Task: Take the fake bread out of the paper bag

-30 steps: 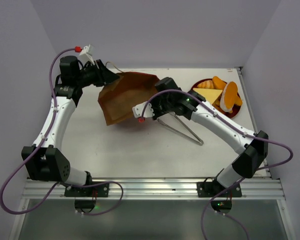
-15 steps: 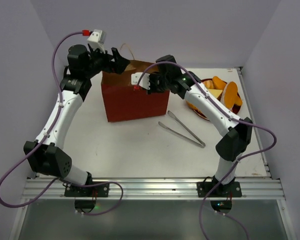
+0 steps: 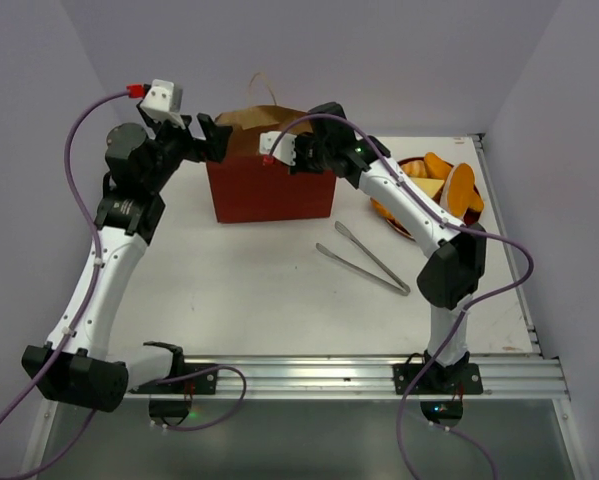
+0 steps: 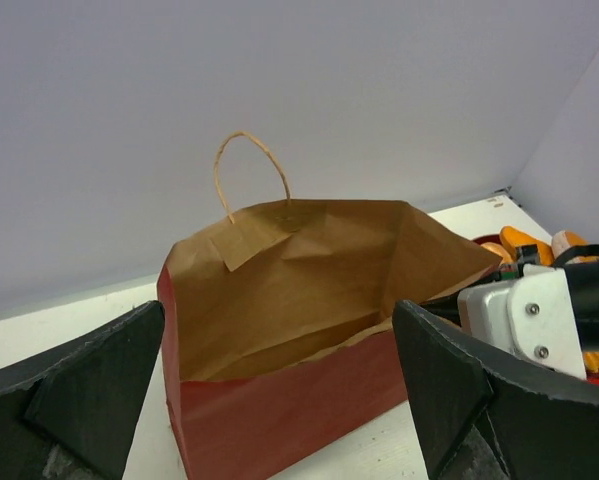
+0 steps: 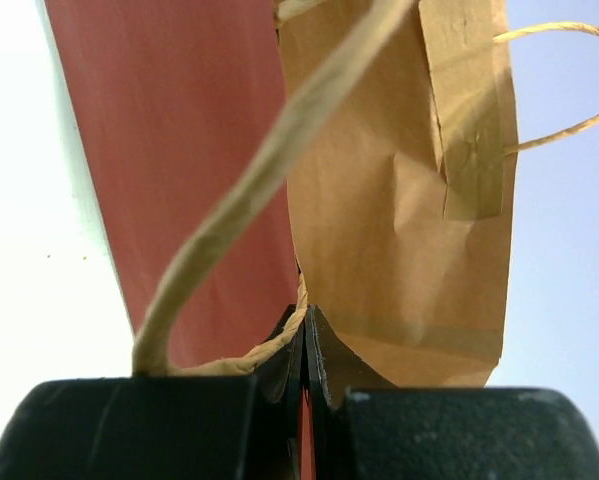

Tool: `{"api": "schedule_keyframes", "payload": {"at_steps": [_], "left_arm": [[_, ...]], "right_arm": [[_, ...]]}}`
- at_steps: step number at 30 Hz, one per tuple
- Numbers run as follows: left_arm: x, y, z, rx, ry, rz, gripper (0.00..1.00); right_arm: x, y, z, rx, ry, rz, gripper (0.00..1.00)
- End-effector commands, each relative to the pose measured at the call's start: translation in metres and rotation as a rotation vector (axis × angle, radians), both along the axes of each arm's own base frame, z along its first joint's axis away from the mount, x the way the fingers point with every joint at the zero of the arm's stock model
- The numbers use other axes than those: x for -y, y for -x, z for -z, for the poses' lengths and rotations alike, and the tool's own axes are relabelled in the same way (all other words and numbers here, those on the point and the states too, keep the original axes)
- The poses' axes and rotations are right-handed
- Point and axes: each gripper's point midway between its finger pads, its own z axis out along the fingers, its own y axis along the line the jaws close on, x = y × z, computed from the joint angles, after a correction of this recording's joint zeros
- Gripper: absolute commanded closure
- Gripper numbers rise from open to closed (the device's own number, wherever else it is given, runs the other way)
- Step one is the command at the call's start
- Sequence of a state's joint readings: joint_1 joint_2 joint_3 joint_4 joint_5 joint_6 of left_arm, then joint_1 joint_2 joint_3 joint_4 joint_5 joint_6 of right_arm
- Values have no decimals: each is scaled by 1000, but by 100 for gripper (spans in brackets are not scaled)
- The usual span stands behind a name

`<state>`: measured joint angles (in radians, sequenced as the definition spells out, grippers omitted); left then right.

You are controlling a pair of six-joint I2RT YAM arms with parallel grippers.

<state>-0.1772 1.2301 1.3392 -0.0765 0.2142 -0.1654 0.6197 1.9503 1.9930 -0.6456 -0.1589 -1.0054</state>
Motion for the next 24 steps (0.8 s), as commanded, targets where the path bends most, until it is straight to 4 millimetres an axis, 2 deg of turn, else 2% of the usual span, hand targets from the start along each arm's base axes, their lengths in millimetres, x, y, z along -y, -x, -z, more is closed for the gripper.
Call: {"api": "schedule_keyframes", "payload": {"at_steps": [1,2,4,5,6,8,9,11,12,14,19,23,24], "left_arm": [[-9,13,-4,38,-4,-35,1],[-9,15,3,23,-2,-33,1],[-9,24,1,26,12,-24,0],[-8,26,7,13,19,-21,1],[-7,28,8,13,23,-15,1],[-7,35,9,12,35,-8,1],[-7,38,6,18,39,-5,1],[-6,42,7,14,51,1,0],[-6,44,8,14,56,5,0],[-5,47,9,9,64,9,1],[-4,52,12,-8,72,18,1],[-3,55,15,-19,73,24,1],[-4,57,14,-17,74,26,1]], "right_arm": [[-3,-4,-26,61,-55,1,100],[-3,-2,-20,45,-51,-4,99],[-2,4,-14,16,-48,-13,88],[-1,7,-13,7,-49,-16,83],[1,11,-19,11,-58,-17,72],[2,18,-17,-6,-65,-24,60],[4,23,-26,4,-78,-27,52],[6,29,-28,-7,-91,-28,42],[8,34,-36,1,-104,-30,38],[11,39,-41,-4,-113,-27,32],[23,50,-69,29,-157,10,18],[34,56,-85,29,-206,63,1],[36,58,-85,21,-211,70,1]]}}
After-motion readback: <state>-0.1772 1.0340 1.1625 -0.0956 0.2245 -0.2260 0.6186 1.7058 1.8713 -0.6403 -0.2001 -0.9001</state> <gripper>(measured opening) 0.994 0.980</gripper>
